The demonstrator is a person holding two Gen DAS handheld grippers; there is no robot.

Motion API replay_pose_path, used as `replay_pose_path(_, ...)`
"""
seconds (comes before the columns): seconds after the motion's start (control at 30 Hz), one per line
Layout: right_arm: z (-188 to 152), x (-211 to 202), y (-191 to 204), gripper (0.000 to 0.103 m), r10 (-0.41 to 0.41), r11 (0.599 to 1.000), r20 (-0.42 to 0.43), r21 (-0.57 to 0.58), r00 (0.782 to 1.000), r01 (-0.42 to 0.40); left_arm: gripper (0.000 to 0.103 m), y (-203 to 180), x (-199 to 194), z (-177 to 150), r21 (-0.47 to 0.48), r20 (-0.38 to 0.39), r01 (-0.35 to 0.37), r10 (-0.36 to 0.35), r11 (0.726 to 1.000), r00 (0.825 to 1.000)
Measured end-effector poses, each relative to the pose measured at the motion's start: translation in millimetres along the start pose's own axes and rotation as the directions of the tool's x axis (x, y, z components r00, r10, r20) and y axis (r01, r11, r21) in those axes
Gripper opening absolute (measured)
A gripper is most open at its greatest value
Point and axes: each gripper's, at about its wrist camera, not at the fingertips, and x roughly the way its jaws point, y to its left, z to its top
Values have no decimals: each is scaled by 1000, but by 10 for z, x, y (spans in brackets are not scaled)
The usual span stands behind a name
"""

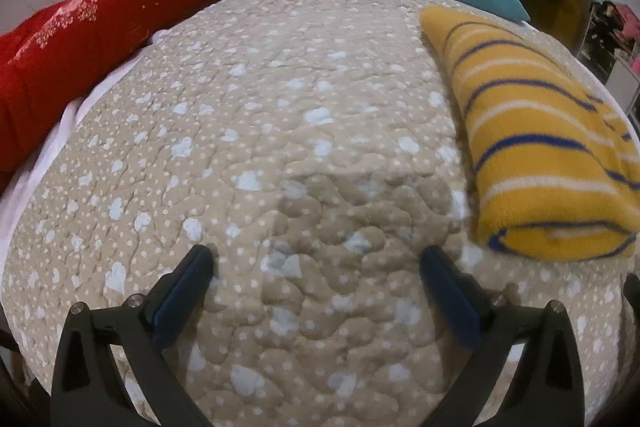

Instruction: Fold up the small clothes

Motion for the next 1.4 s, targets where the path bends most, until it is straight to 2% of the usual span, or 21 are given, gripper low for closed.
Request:
replay_pose_path(0.1, -49, 17, 165, 57, -70, 995, 20, -66, 997, 71, 103, -68, -116, -104, 11, 20, 4, -5, 1000, 1000)
replay_pose_path(0.27, -105, 55, 317, 59, -175, 979, 62, -99, 983, 180, 103, -261, -317, -345, 43, 86, 20, -24, 999, 996)
replay_pose_path(0.37, -129, 81, 363, 63, -203, 970, 79, -118, 976, 211, 103, -337, -339, -422, 75, 126, -6, -3, 997, 992)
replay_pose_path(0.5, -179, 118, 456, 66, -256, 949, 106, -161, 961, 271, 103, -275, -300, -426, 46, 122, 38, -43, 998, 992)
replay_pose_path(0.63, -213, 140, 522, 67, -297, 931, 125, -184, 947, 316, 103, -267, -295, -435, 46, 131, 46, -52, 998, 990)
replay_pose_path(1.07, -239, 154, 568, 71, -344, 910, 148, -192, 927, 368, 103, -261, -313, -451, 42, 136, 54, -59, 998, 989)
replay_pose_path(1.4, -247, 150, 574, 72, -346, 909, 152, -192, 926, 371, 103, -266, -319, -453, 42, 140, 54, -60, 998, 988)
